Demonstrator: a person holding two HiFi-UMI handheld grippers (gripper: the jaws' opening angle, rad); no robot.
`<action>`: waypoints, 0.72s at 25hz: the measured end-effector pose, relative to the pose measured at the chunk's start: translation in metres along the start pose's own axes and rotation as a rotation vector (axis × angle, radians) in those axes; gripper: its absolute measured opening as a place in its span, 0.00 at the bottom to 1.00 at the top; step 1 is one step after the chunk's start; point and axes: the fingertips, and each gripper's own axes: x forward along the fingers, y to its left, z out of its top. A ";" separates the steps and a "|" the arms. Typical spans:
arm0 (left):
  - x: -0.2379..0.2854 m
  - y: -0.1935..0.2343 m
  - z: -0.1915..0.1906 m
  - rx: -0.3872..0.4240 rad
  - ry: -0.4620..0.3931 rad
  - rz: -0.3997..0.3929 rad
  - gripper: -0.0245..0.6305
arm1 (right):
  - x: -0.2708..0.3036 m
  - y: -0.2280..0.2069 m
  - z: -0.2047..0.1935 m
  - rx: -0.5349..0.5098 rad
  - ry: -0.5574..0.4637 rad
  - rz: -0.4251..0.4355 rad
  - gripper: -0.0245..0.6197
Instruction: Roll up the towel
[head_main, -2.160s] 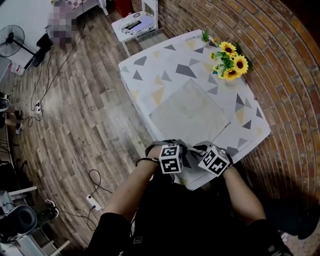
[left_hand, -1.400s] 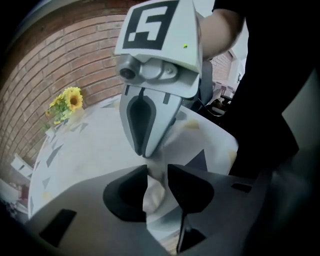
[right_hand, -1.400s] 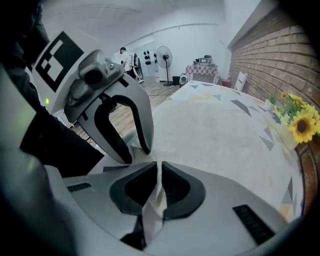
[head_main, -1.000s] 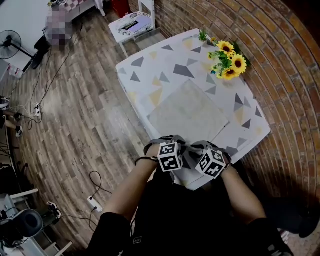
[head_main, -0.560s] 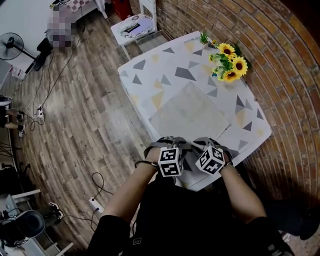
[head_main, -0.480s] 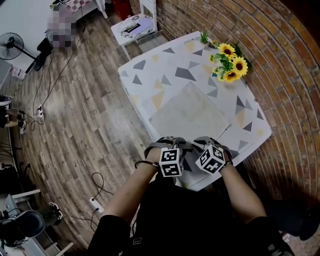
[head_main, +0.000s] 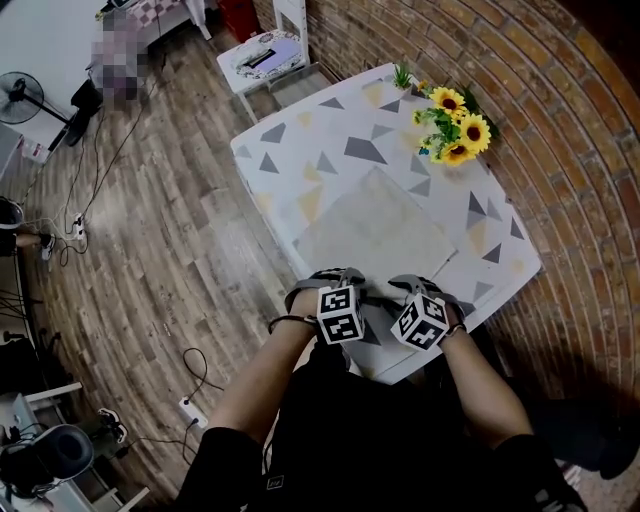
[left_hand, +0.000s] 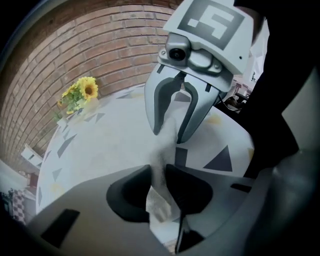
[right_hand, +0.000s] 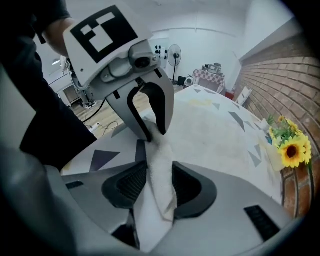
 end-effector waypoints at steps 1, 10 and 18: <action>0.000 -0.002 0.000 -0.002 -0.001 -0.012 0.17 | 0.002 0.000 -0.002 0.000 0.007 -0.005 0.31; -0.004 -0.043 -0.001 -0.044 -0.011 -0.097 0.10 | -0.001 0.029 -0.018 -0.022 0.008 0.017 0.10; -0.018 -0.099 0.010 -0.068 -0.015 -0.194 0.10 | -0.027 0.074 -0.034 -0.053 -0.015 0.156 0.10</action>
